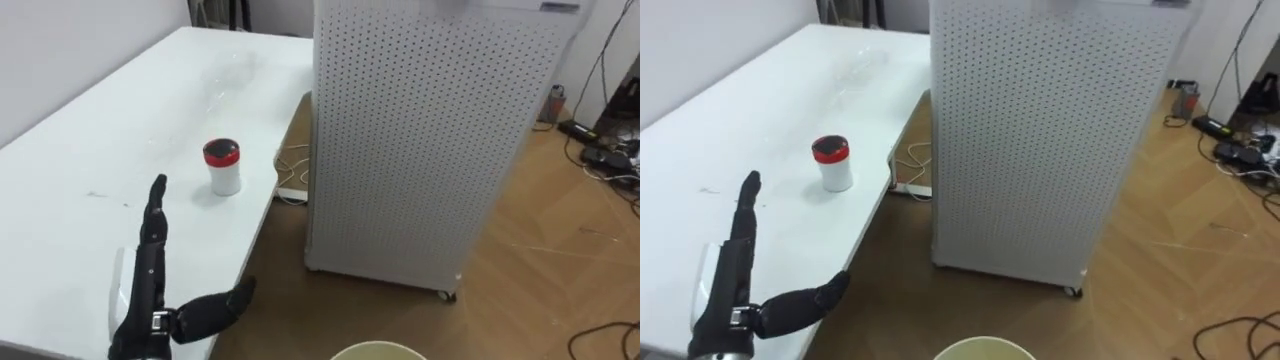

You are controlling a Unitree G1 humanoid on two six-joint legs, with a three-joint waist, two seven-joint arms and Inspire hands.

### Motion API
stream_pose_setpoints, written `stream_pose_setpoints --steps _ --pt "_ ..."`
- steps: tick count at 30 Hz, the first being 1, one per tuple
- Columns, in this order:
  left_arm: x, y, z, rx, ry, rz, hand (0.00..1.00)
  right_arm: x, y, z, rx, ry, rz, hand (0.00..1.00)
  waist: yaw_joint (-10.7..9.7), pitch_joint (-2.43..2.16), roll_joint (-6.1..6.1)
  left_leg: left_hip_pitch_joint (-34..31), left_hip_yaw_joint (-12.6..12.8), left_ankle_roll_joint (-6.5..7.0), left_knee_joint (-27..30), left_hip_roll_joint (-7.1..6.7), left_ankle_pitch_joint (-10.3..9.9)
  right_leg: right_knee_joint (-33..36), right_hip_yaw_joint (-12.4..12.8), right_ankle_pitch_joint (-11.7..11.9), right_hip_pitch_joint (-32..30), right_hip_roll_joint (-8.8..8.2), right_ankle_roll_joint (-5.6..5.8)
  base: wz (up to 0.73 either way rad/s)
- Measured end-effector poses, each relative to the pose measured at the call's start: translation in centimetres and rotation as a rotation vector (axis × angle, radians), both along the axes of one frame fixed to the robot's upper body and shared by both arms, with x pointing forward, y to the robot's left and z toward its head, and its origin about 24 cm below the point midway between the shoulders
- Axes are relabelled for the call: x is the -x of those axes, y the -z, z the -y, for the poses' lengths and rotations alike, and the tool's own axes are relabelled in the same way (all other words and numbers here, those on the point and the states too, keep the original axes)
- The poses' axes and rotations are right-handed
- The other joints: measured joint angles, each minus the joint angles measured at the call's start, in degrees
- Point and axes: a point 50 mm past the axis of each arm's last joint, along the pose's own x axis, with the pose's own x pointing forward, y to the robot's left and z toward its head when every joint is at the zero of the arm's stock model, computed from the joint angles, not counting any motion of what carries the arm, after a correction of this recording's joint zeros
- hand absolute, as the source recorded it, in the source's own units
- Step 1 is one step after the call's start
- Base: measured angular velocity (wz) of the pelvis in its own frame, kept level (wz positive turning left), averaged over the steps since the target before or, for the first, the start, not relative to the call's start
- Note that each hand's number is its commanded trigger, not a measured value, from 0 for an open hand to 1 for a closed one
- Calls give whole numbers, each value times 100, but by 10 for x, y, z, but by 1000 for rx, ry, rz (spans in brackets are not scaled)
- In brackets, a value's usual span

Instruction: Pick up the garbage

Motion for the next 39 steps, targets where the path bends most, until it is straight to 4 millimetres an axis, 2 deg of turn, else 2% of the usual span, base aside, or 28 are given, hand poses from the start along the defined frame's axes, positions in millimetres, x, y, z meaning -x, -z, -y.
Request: stream_pose_setpoints --steps 1,2,3,4,5,6,7,9,11,12,13,14,16,19,22,28,33,39 --pt "-1 -1 0 0 0 3 0 -1 -1 1 2 -1 3 100 30 4 -4 19 38 53 107 -59 -142 179 -94 -68 7 -100 80 -25" --pt "-2 -2 -1 1 -4 9 0 -4 -2 2 5 -5 11 100 57 30 38 107 101 144 272 -137 -381 887 -321 -95 -183 -296 186 -19" --pt "-3 -3 -1 -1 -6 17 0 -5 -2 1 5 -7 15 100 76 54 81 239 168 217 370 -188 -537 1755 -439 95 -452 -489 402 -19" --pt "-3 -4 -1 -11 -10 27 0 -5 -2 1 4 -8 15 100 119 78 120 406 228 274 392 -198 -673 2452 -467 455 -687 -621 520 -11" --pt "-4 -5 -1 -14 -12 32 0 -6 -2 1 4 -9 16 100 141 76 149 486 226 285 393 -195 -730 2721 -497 660 -793 -665 520 -18" --pt "-4 -6 -2 -19 -21 44 0 -8 -3 0 2 -12 24 100 191 85 222 606 167 295 382 -188 -838 3033 -554 734 -991 -720 527 -10" --pt "-5 -8 -5 -21 -36 55 0 -14 -5 0 1 -17 38 100 170 109 282 692 82 298 335 -181 -868 3055 -679 588 -1198 -784 514 0" --pt "-8 -10 -8 -23 -50 67 0 -19 -7 -1 2 -21 51 100 150 111 313 765 -31 306 213 -164 -872 2700 -824 464 -1545 -845 492 37" --pt "-10 -12 -9 -28 -53 77 0 -18 -7 -1 9 -28 49 100 86 101 301 866 -197 284 81 -149 -875 1681 -894 484 -1645 -828 506 50" --pt "-9 -12 -11 -35 -56 77 0 -19 -7 -1 13 -33 50 100 41 94 274 945 -297 242 27 -152 -895 780 -889 647 -1567 -777 500 36" --pt "-9 -12 -12 -40 -58 77 0 -19 -7 -1 14 -34 51 100 28 93 259 992 -321 214 12 -152 -917 447 -878 939 -1545 -742 512 50" --pt "-8 -10 -14 -45 -60 66 0 -16 -6 0 19 -36 43 100 -26 64 285 1103 -437 169 -17 -107 -941 186 -908 1264 -1359 -655 459 28" --pt "-7 -11 -18 -52 -78 69 0 -17 -6 0 25 -53 41 100 21 52 305 1327 -535 52 -234 69 -978 -242 -1017 1356 -997 -441 355 12" --pt "-3 -8 -21 -57 -93 54 0 -17 -7 1 23 -60 46 100 10 46 294 1486 -555 -12 -392 182 -1003 -551 -1046 1374 -763 -283 327 -2" --pt "0 -9 -22 -59 -98 57 0 -17 -7 1 27 -71 45 100 8 34 278 1512 -597 -42 -474 226 -1014 -711 -1065 1381 -706 -209 314 -2" --pt "0 -8 -23 -59 -95 51 0 -15 -6 0 18 -84 41 100 17 14 222 1805 -709 -48 -772 225 -1011 -1019 -1169 1382 -380 -184 314 6" --pt "0 -7 -21 -47 -82 43 0 -17 -7 -3 -3 -106 48 100 23 21 114 1894 -735 -48 -820 220 -1011 -1177 -1291 1401 -197 -180 344 11" --pt "7 2 -9 -23 -32 -3 0 -19 -6 -9 -13 -134 51 100 23 36 95 1900 -749 -48 -846 222 -1011 -1215 -1306 1414 -172 -171 351 2"
